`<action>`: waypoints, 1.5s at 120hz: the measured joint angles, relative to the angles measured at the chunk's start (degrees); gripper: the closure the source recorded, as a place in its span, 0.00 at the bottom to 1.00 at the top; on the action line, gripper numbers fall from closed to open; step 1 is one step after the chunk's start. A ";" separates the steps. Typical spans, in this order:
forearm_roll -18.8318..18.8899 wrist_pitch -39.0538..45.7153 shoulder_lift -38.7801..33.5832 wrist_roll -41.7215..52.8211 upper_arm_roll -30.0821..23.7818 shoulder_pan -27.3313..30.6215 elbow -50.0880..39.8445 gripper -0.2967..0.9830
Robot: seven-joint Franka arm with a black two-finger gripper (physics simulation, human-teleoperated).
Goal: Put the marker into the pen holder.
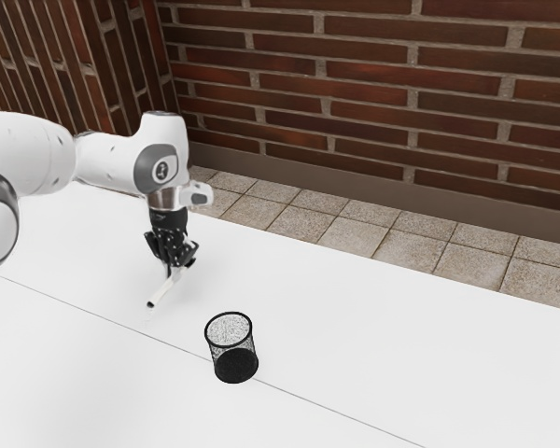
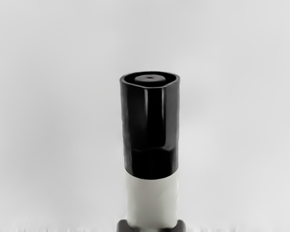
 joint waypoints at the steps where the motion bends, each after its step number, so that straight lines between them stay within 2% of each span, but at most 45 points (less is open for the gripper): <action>1: 0.24 0.24 -0.69 -0.01 -0.08 -0.24 -0.52 0.85; 8: 2.18 2.41 -6.14 -0.07 -1.50 -1.47 -4.46 0.85; 21: 6.25 10.74 -19.14 -0.92 -6.22 -2.23 -17.08 0.85; 37: 8.45 20.40 -26.68 -3.18 -10.01 -2.29 -26.14 0.85; 64: 9.81 30.86 -31.35 -9.18 -15.62 -3.83 -32.33 0.85; 81: 9.94 34.25 -34.88 -13.49 -18.05 -4.90 -35.74 0.85; 98: 9.74 36.25 -39.05 -17.90 -19.25 -3.36 -40.92 0.85; 156: 9.41 39.80 -36.79 -28.36 -20.66 -2.75 -44.00 0.85; 180: 8.69 40.02 -36.94 -29.54 -20.78 -2.83 -43.96 0.51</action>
